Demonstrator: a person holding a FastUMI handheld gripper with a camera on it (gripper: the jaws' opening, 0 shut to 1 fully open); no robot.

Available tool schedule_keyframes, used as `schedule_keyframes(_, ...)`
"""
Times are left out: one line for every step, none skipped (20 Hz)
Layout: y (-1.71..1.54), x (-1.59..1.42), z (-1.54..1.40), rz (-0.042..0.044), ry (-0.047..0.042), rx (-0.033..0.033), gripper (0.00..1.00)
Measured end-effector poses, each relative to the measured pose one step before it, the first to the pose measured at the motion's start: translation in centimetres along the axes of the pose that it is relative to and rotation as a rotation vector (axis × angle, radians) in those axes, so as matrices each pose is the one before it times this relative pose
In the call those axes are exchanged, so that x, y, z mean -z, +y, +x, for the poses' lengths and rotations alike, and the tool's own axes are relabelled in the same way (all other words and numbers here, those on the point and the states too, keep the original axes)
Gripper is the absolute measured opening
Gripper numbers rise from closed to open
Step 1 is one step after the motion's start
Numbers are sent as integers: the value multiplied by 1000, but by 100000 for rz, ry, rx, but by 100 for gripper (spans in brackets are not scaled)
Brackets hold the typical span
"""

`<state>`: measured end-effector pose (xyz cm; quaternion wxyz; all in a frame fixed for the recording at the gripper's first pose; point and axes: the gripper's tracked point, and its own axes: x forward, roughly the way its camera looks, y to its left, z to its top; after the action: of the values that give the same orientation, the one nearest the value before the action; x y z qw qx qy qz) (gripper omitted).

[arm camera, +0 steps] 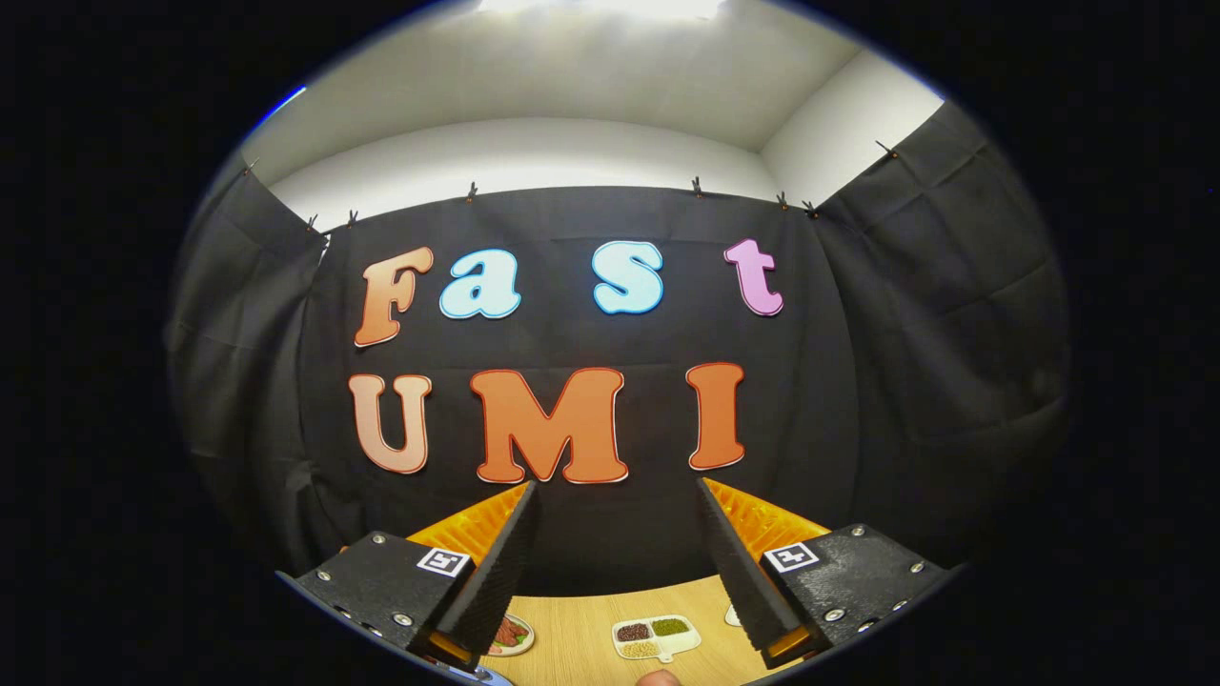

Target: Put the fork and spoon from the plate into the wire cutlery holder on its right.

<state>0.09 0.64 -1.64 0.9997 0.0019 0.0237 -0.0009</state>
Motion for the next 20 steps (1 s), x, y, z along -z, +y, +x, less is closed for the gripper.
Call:
schedule_keyframes(180, 382, 5, 370, 1064, 103, 96)
schedule_keyframes(373, 528, 10, 618, 1383, -324, 96)
schedule_keyframes(367, 555, -37, 505, 1141, -435, 96)
schedule_keyframes(298, 534, 26, 136, 1132, -155, 96)
schedule_keyframes(93, 670, 51, 35, 1513, 319, 96)
schedule_keyframes(132, 765, 4, 231, 1864, 85, 96)
schedule_keyframes(291, 799, -29, -59, 2006, -195, 96)
schedule_keyframes(301, 941, 57, -87, 1992, 47, 96)
schedule_keyframes(295, 799, -10, -96, 2116, -196, 96)
schedule_keyframes(427, 1025, -40, 171, 2293, -438, 96)
schedule_keyframes(620, 1056, 63, 452, 2994, -1510, 97)
schedule_keyframes(974, 1286, -87, 723, 3209, -1894, 97)
schedule_keyframes(822, 1350, 54, 586, 3865, -1556, 97)
schedule_keyframes(780, 1849, 4, 584, 5147, -2074, 97)
schedule_keyframes(1148, 1987, -27, 207, 5937, -2480, 96)
schedule_keyframes(896, 1874, 85, -232, 5318, -1540, 96)
schedule_keyframes(830, 1703, 194, -472, 4407, -1311, 96)
schedule_keyframes(712, 1705, 231, -484, 4149, -742, 96)
schedule_keyframes(804, 1465, 144, -594, 4066, -1131, 95)
schedule_keyframes(852, 1445, 243, -816, 3876, -996, 95)
